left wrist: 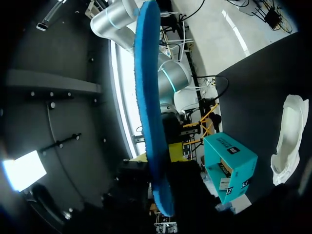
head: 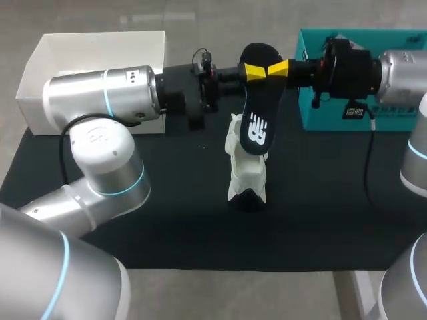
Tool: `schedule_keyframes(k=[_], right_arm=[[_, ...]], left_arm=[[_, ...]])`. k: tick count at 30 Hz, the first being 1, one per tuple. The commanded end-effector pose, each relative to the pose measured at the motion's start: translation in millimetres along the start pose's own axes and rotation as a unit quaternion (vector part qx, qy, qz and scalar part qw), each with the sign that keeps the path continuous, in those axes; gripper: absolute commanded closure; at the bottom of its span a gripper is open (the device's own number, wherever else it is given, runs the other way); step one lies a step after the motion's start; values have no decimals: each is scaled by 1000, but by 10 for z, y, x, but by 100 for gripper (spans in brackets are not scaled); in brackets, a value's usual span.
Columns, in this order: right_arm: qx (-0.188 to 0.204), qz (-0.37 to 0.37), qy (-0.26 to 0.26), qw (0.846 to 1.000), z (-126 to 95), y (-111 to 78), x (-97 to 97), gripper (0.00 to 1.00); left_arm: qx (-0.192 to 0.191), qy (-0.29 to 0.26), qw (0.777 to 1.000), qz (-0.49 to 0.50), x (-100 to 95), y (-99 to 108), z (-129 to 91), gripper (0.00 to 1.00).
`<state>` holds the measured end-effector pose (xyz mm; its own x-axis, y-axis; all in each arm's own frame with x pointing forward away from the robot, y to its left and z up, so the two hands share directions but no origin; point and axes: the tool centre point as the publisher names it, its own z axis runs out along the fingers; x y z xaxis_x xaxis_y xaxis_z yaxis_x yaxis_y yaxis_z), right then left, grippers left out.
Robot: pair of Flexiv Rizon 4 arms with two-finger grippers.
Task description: Take the shoe out of the shoebox, open the shoe tongue, remove and reinsert the insole, then place the shoe into the shoebox
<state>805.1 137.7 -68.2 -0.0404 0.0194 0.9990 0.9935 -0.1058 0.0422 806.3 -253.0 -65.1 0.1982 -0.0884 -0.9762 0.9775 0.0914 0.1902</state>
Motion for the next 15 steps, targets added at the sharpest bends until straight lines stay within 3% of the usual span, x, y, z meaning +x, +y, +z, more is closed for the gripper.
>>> schedule_keyframes(k=[1, 7, 8, 9, 10, 12, 15], right_arm=[[-2, 0, 0, 1000, 2, -7, -10, 100], [-2, -1, 1, 1000, -1, -3, -18, 100], [-3, -2, 3, 1000, -1, -3, -19, 89], [-5, -3, 4, 1000, -2, -1, -20, 7], [-9, -4, 3, 1000, -17, -1, -31, 0], [-7, -2, -12, 1000, -82, -21, -81, 0], [-8, 5, -86, 996, -251, -62, -180, 0]], left_arm=[[4, 0, 1000, 2, -7, 7, 32, 100], [10, 2, 1000, 1, -3, -11, 18, 100], [9, 3, 1000, -1, 0, -12, 15, 100], [10, 4, 1000, -2, 2, -14, 12, 100], [10, 5, 1000, -4, 5, -16, 8, 100], [10, 7, 1000, -8, 5, -29, -9, 100], [10, 11, 1000, -15, 18, -47, -53, 100]])
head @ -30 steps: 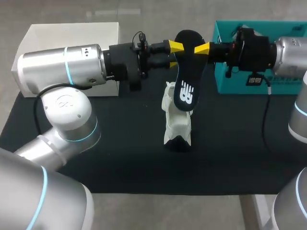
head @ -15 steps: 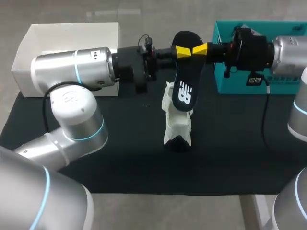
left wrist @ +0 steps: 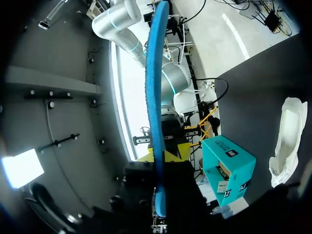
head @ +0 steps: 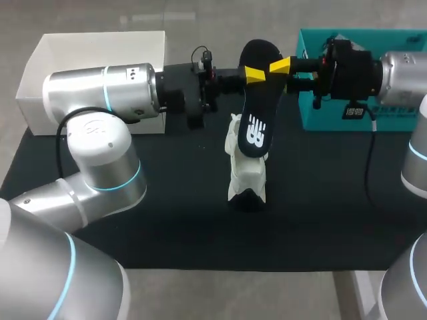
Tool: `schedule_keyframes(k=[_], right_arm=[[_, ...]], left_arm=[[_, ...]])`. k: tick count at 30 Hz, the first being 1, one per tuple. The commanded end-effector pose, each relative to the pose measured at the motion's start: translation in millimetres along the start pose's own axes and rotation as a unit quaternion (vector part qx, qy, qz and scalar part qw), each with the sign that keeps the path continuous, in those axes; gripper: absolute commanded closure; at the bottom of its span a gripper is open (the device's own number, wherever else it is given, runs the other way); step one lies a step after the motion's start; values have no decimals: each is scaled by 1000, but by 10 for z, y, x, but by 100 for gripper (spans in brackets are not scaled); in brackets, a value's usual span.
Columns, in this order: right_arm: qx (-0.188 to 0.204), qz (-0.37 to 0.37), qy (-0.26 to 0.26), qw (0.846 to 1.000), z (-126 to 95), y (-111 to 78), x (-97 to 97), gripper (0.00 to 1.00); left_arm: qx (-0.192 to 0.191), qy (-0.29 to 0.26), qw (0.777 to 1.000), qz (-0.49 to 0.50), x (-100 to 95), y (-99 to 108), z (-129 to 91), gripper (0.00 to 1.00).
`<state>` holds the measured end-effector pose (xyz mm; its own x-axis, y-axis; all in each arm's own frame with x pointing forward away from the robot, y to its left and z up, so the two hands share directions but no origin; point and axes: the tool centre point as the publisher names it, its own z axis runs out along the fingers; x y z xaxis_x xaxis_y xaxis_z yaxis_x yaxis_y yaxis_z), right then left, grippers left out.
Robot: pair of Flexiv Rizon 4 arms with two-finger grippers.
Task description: Take the shoe out of the shoebox, open the shoe tongue, remove and reinsert the insole, then place the shoe into the shoebox
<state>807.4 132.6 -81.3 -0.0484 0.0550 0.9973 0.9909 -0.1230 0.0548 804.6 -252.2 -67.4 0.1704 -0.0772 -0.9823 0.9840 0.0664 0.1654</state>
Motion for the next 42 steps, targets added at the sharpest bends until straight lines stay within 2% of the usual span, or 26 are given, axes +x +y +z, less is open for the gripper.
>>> schedule_keyframes(k=[1, 4, 11, 22, 26, 27, 30, 35, 42], right_arm=[[1, 13, -87, 996, -266, -99, -84, 0], [-11, 38, -158, 987, -463, -151, -138, 0], [-11, 38, -158, 987, -463, -151, -138, 0], [-11, 38, -158, 987, -463, -151, -138, 0], [23, 16, -170, 985, -709, -280, -400, 0], [25, 15, -189, 982, -836, -317, -478, 0], [19, 3, -224, 974, -1104, -378, -551, 0], [-4, 5, -250, 968, -1502, -434, -532, 0], [-7, 0, -291, 957, -1817, -469, -401, 0]], left_arm=[[-1, 6, 1000, -4, 5, -35, -60, 100], [-4, 14, 1000, -12, 27, -60, -123, 100], [-14, 30, 999, -29, 65, -109, -226, 100], [-11, 42, 998, -42, 34, -215, -238, 100], [-10, 44, 998, -51, 24, -243, -255, 100], [-9, 45, 997, -55, 20, -260, -260, 100], [-4, 49, 997, -61, 21, -300, -276, 100], [-3, 51, 997, -63, 27, -327, -303, 100], [-7, 54, 996, -65, 30, -322, -350, 100]])
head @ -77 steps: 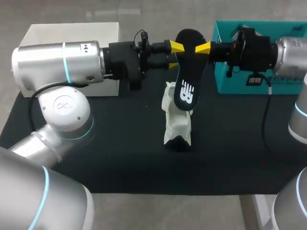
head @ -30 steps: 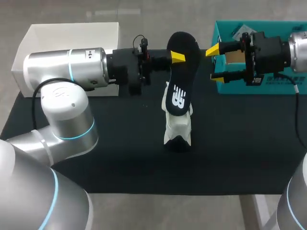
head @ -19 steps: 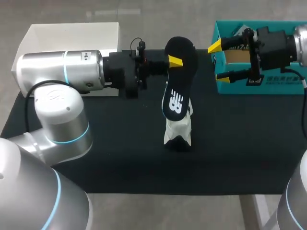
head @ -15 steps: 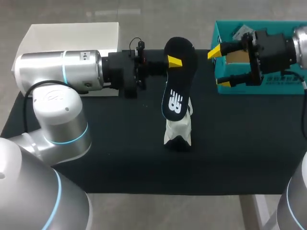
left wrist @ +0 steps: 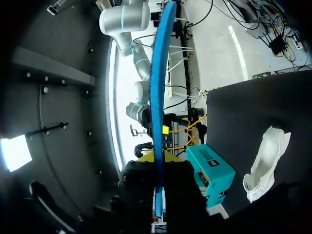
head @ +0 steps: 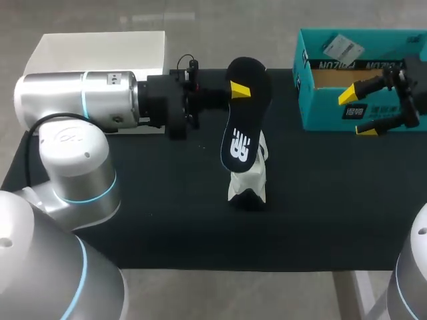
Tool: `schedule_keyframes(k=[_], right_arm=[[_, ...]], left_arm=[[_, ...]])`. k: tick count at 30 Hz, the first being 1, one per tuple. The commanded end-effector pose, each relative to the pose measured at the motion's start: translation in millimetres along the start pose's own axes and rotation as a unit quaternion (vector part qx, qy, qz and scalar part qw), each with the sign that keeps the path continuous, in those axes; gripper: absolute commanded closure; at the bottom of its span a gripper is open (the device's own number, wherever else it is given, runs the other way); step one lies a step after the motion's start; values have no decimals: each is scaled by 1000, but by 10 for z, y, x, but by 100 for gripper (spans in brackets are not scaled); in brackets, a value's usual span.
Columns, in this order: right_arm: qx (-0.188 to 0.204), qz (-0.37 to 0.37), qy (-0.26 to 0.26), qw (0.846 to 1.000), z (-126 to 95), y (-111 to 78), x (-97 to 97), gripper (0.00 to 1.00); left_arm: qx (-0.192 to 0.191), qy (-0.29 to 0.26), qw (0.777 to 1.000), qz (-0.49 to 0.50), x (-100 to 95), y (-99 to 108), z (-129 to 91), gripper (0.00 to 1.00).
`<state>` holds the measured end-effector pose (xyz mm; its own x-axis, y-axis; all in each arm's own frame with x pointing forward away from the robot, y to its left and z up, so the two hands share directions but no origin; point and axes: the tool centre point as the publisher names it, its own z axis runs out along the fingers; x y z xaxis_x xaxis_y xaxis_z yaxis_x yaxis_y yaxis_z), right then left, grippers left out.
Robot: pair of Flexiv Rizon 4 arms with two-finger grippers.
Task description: Take the shoe out of the shoebox, open the shoe tongue, remove and reinsert the insole, then place the shoe into the shoebox
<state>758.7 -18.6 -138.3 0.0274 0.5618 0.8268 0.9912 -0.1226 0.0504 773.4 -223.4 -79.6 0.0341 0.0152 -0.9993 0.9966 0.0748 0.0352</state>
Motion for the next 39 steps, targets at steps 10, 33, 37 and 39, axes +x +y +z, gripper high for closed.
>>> schedule_keyframes(k=[10, 33, 37, 39], right_arm=[[-31, 20, -55, 998, -501, -162, -15, 0], [-31, 20, -55, 998, -501, -162, -15, 0], [-31, 20, -55, 998, -501, -162, -15, 0], [-31, 20, -55, 998, -501, -162, -15, 0]], left_arm=[[-17, -5, 1000, -9, -8, -26, -60, 100], [-17, -5, 1000, -9, -8, -26, -60, 100], [-17, -5, 1000, -9, -8, -26, -60, 100], [-17, -5, 1000, -9, -8, -26, -60, 100]])
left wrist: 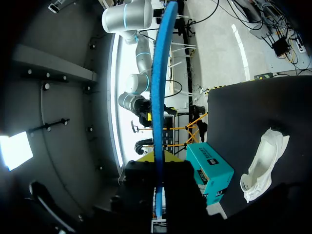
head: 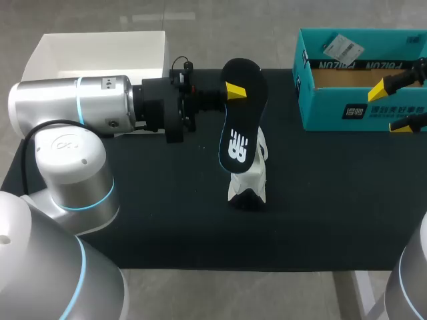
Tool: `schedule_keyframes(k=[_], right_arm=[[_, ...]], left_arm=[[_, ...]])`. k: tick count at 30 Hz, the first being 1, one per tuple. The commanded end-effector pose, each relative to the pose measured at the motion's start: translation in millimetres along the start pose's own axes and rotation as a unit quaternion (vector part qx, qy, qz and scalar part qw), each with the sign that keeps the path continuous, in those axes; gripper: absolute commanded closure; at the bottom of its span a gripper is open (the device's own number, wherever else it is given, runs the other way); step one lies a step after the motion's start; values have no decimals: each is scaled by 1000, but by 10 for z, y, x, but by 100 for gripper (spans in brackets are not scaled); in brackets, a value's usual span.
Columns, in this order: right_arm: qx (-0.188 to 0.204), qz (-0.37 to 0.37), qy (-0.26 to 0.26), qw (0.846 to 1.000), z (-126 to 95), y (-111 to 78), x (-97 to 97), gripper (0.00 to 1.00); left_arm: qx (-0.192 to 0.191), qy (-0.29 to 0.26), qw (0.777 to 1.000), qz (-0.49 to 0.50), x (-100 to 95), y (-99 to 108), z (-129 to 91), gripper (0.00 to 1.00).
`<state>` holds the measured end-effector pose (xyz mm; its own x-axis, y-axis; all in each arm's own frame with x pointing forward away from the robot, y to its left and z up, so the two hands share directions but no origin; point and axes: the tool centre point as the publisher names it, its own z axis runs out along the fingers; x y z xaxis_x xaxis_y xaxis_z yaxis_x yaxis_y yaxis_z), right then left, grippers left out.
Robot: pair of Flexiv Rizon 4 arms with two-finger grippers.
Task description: Take the shoe out of the shoebox, open the shoe tongue, remove and reinsert the insole, then place the shoe into the shoebox
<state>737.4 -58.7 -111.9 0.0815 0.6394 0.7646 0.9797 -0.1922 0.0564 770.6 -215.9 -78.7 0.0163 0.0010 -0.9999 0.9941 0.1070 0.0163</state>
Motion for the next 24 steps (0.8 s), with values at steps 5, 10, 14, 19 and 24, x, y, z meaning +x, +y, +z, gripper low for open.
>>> schedule_keyframes(k=[5, 10, 14, 19, 24], right_arm=[[-2, 1, -1, 1000, 3, -14, -3, 0], [-2, 1, -1, 1000, 3, -14, -3, 0], [-2, 1, -1, 1000, 3, -14, -3, 0], [-2, 1, -1, 1000, 3, -14, -3, 0], [-2, 1, -1, 1000, 3, -14, -3, 0]], left_arm=[[-12, 10, 1000, -16, 24, 28, 34, 100], [-42, 59, 992, -101, 124, 124, 67, 100], [-25, 97, 977, -187, 214, 181, 60, 100], [9, 160, 946, -281, 344, 235, 63, 100], [-6, 243, 919, -311, 584, 334, 86, 100]])
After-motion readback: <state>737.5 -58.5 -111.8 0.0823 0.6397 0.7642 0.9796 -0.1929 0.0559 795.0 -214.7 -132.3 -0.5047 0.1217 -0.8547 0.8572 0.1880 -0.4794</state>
